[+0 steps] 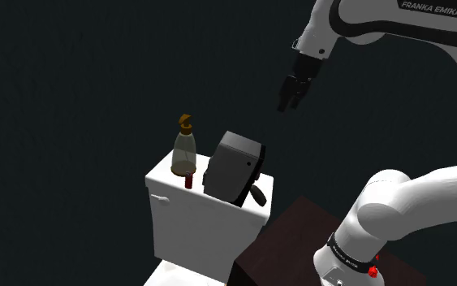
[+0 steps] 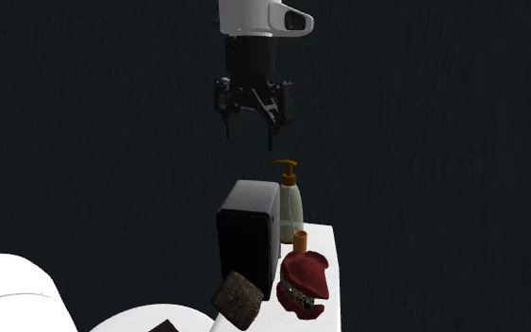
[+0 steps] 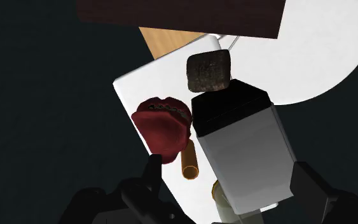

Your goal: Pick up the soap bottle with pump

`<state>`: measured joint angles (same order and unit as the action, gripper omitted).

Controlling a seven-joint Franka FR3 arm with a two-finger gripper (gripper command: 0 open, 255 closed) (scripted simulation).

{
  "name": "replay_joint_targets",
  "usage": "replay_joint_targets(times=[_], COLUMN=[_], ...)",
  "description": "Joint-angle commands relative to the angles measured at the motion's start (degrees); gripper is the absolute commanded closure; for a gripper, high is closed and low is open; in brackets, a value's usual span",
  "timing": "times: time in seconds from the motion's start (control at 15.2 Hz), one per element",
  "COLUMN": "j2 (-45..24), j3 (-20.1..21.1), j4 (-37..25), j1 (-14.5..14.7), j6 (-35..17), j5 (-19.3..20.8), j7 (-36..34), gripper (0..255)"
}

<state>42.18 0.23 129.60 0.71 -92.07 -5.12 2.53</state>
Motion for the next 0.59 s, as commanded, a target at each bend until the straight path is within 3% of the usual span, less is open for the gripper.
replay_joint_targets(times=[0.0, 0.53], j2=[0.0, -16.18], j3=[0.0, 6.52], j4=[0.0, -8.15], j1=[0.0, -0.32], j6=[0.0, -6.96], j5=[0.0, -1.63], j7=[0.0, -10.94], gripper=[0, 0])
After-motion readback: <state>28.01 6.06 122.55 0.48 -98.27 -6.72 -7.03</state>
